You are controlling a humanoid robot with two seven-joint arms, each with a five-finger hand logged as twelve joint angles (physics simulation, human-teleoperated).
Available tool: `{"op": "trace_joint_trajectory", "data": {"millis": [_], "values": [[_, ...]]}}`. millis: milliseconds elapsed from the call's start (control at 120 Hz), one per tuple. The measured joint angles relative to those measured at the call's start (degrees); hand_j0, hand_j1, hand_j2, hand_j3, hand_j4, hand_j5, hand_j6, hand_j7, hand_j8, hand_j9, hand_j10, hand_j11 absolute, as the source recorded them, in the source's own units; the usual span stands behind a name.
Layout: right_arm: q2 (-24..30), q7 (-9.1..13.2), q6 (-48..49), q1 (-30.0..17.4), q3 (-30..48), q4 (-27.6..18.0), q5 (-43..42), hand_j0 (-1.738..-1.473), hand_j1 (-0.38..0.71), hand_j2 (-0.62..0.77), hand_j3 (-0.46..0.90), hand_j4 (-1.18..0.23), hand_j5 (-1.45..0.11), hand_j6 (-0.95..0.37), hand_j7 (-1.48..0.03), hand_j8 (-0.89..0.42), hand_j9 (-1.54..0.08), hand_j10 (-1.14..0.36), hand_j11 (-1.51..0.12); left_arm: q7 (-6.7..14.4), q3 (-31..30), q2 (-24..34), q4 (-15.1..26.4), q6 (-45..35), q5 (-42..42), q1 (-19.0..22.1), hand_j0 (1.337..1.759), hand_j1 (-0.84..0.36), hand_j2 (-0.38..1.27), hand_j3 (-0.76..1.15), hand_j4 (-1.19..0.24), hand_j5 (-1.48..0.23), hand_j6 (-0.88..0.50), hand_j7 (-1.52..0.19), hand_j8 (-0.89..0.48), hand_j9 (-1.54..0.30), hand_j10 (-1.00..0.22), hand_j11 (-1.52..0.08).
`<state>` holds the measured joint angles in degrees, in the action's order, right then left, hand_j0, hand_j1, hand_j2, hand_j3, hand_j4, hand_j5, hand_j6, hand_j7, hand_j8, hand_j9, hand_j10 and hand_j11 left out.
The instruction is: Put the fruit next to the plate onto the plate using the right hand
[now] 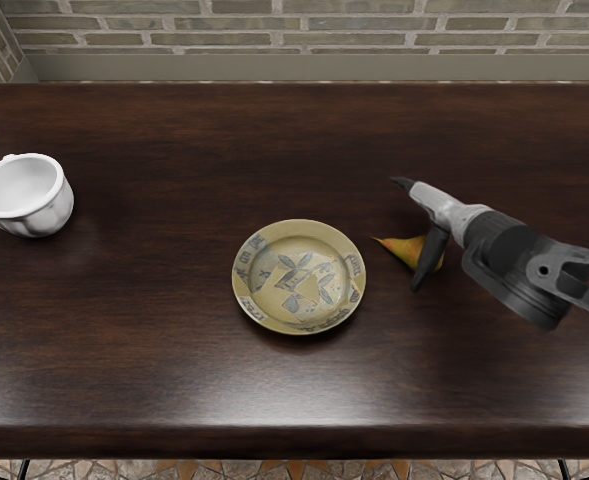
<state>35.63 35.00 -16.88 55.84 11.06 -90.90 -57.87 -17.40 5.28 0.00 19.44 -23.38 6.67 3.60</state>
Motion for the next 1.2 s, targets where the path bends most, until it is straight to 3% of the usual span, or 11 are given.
{"op": "trace_joint_trajectory", "data": {"millis": [183,517,825,1200], "values": [[0.2,0.0,-4.7,2.0,-3.0,0.7,0.6,-1.658,-0.35,0.00,0.00,0.00,0.00,0.00,0.00,0.00,0.00,0.00,0.00,0.0,0.0,0.0,0.0,0.0,0.0,0.0,1.658,0.35,0.00,0.00,0.00,0.00,0.00,0.00,0.00,0.00,0.00,0.00],[-0.5,0.0,-9.6,-0.5,-4.7,1.6,-1.7,-1.658,-0.34,0.00,0.00,-0.01,-0.01,-0.01,-0.01,-0.01,-0.01,-0.01,-0.01,0.0,0.0,0.0,0.0,0.0,0.0,0.0,1.658,0.35,0.00,0.00,0.00,0.00,0.00,0.00,0.00,0.00,0.00,0.00],[-4.0,0.0,-9.8,-0.8,-4.6,4.1,-2.3,-1.658,-0.25,-0.01,0.00,-0.08,-0.10,-0.08,-0.10,-0.08,-0.10,-0.08,-0.10,0.0,0.0,0.0,0.0,0.0,0.0,0.0,1.658,0.35,0.00,0.00,0.00,0.00,0.00,0.00,0.00,0.00,0.00,0.00],[-3.8,0.0,-9.7,-1.1,-4.7,4.8,-2.3,-1.658,-0.11,-0.04,0.00,-0.20,-0.26,-0.20,-0.26,-0.20,-0.26,-0.20,-0.26,0.0,0.0,0.0,0.0,0.0,0.0,0.0,1.658,0.35,0.00,0.00,0.00,0.00,0.00,0.00,0.00,0.00,0.00,0.00]]}}
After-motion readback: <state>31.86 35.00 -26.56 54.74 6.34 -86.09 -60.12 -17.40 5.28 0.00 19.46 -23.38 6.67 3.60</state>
